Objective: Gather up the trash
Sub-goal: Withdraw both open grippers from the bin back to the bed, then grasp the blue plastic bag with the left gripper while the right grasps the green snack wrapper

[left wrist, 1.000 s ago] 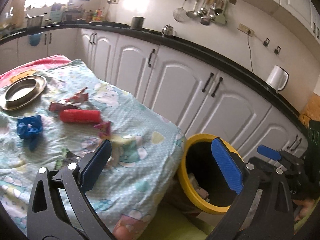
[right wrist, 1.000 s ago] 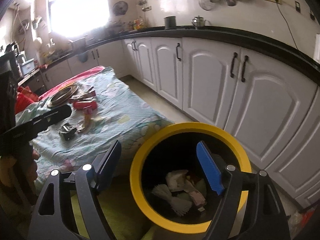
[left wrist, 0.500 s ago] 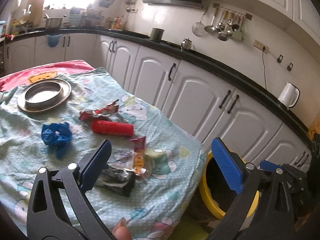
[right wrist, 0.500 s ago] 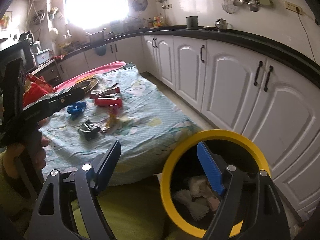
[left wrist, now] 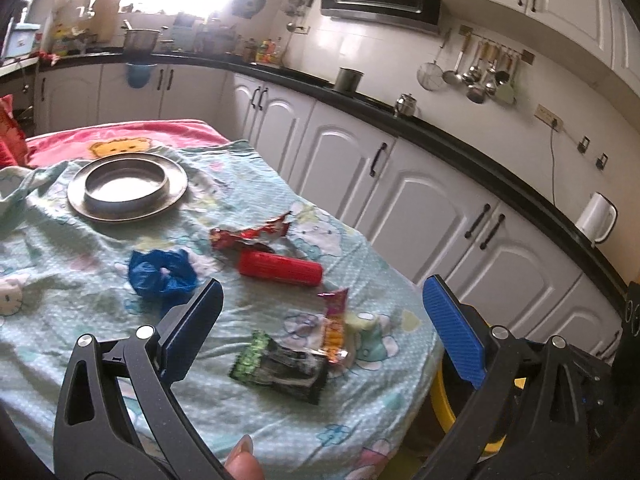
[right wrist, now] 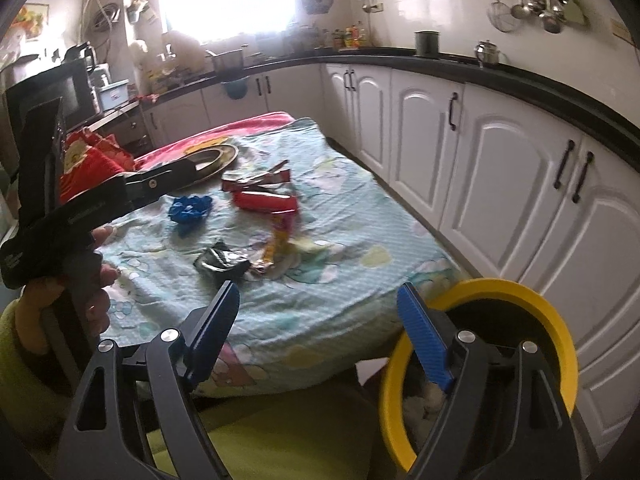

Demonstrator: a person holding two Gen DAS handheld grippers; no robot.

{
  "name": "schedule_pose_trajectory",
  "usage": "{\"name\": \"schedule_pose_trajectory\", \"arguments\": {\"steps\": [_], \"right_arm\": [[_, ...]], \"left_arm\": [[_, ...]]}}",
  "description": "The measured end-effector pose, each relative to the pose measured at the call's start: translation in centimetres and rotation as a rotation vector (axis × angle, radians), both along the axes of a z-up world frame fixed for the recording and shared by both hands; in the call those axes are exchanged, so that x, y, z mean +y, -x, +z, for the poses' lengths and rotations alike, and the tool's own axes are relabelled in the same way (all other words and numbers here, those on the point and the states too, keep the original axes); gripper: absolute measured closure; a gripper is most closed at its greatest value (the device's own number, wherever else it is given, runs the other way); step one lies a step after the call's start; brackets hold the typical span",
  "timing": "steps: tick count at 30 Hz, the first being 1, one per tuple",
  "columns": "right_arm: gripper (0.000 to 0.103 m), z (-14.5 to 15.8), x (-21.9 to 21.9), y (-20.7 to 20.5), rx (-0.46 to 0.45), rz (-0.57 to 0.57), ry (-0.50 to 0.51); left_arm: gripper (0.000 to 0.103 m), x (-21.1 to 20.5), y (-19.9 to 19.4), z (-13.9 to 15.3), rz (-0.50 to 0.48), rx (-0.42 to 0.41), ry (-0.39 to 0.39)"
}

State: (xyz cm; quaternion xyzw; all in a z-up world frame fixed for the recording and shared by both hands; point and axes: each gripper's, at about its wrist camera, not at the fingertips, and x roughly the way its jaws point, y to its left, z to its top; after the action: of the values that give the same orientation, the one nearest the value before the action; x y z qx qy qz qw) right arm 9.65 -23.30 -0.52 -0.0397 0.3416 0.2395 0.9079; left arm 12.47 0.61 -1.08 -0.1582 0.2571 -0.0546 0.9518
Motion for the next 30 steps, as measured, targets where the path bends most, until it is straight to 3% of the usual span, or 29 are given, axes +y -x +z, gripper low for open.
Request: {"name": "schedule_pose_trajectory", "arguments": {"steps": [16,30], "right_arm": [[0.029,-2.1,7.5,-1.8,0.042,0.158,0.038],[0.039,-5.3,14.1,-4.0,0.049,0.300,0.157]], "left_arm": [[0.011,7.5,-0.8,-2.3,0.190,0.080,0.042],[0.011,11.2,-3.3,-5.5,0.268,0.171,0.078]]}}
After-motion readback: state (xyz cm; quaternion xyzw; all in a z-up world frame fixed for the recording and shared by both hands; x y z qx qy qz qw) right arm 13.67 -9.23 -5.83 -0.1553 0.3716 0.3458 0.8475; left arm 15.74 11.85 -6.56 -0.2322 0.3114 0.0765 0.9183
